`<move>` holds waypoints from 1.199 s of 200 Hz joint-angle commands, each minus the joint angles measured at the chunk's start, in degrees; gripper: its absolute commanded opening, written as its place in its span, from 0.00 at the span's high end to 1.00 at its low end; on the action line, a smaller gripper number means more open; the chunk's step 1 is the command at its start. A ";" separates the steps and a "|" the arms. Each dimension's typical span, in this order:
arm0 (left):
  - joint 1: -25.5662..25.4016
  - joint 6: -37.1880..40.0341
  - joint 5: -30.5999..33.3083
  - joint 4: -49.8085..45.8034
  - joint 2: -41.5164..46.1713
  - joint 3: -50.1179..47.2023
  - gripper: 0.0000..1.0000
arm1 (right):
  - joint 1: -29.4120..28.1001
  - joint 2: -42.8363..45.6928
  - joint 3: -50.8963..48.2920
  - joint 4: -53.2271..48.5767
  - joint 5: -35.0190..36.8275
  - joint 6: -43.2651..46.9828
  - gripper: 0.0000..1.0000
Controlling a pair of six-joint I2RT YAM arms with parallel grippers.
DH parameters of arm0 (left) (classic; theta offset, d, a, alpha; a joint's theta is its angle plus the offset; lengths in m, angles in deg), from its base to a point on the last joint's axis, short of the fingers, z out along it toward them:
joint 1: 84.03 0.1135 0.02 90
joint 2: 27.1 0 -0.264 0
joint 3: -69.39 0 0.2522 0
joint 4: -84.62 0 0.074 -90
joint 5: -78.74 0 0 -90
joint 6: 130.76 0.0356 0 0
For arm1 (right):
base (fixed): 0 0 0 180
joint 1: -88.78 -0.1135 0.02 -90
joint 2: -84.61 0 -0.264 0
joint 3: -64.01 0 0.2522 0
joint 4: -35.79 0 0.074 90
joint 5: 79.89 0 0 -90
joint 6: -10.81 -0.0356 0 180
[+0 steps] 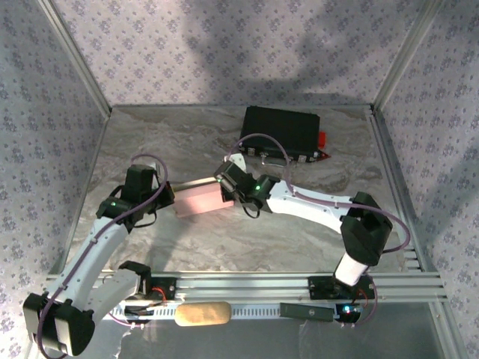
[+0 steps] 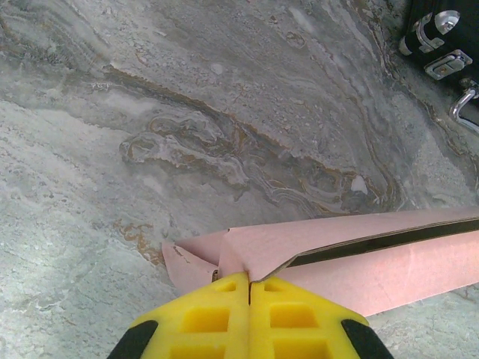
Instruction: Fold the paper box
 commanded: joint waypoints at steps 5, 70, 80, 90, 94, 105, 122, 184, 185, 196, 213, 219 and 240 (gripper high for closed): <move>-0.74 0.81 -0.77 -5.68 -2.02 -3.11 1.00 | -0.02 0.55 -1.67 -8.25 -3.18 2.85 0.91; -0.82 2.01 0.00 -6.48 -1.49 -2.71 1.00 | 3.95 5.82 5.05 -12.89 -10.50 8.35 0.69; -0.79 2.08 -0.06 -6.48 -1.53 -2.64 1.00 | 4.71 6.44 5.62 -14.59 -11.15 9.01 0.68; -0.83 2.10 -0.09 -6.43 -1.57 -2.62 1.00 | 5.44 6.87 6.12 -15.12 -11.27 9.86 0.67; -0.83 2.10 -0.17 -6.43 -1.55 -2.69 1.00 | 5.77 6.94 6.35 -15.20 -11.40 10.32 0.67; -0.85 2.18 -0.22 -6.47 -1.66 -2.51 1.00 | 6.87 6.80 6.99 -15.09 -12.30 11.90 0.66; -0.89 2.18 -0.12 -6.68 -1.77 -2.29 1.00 | 8.23 5.43 8.44 -14.64 -15.03 15.33 0.65; -0.91 2.27 -0.02 -7.01 -1.80 -1.86 1.00 | 8.87 -1.61 13.95 -16.64 -20.05 26.95 0.65; -0.91 2.27 0.03 -7.01 -1.79 -1.84 1.00 | 8.87 -1.68 14.05 -16.70 -20.05 27.11 0.65; -0.91 2.32 -0.04 -7.01 -1.82 -1.83 1.00 | 9.09 -2.83 15.19 -17.37 -19.54 28.41 0.65; -1.01 2.20 -0.05 -6.99 -1.94 -1.87 1.00 | 9.49 -4.18 16.42 -18.23 -17.96 30.04 0.66; -1.01 2.19 -0.07 -6.90 -1.91 -1.77 1.00 | 9.53 -4.40 16.52 -18.25 -17.60 30.68 0.66; -1.01 2.21 -0.09 -6.87 -2.09 -1.88 1.00 | 10.06 -4.80 16.52 -17.88 -18.65 31.97 0.66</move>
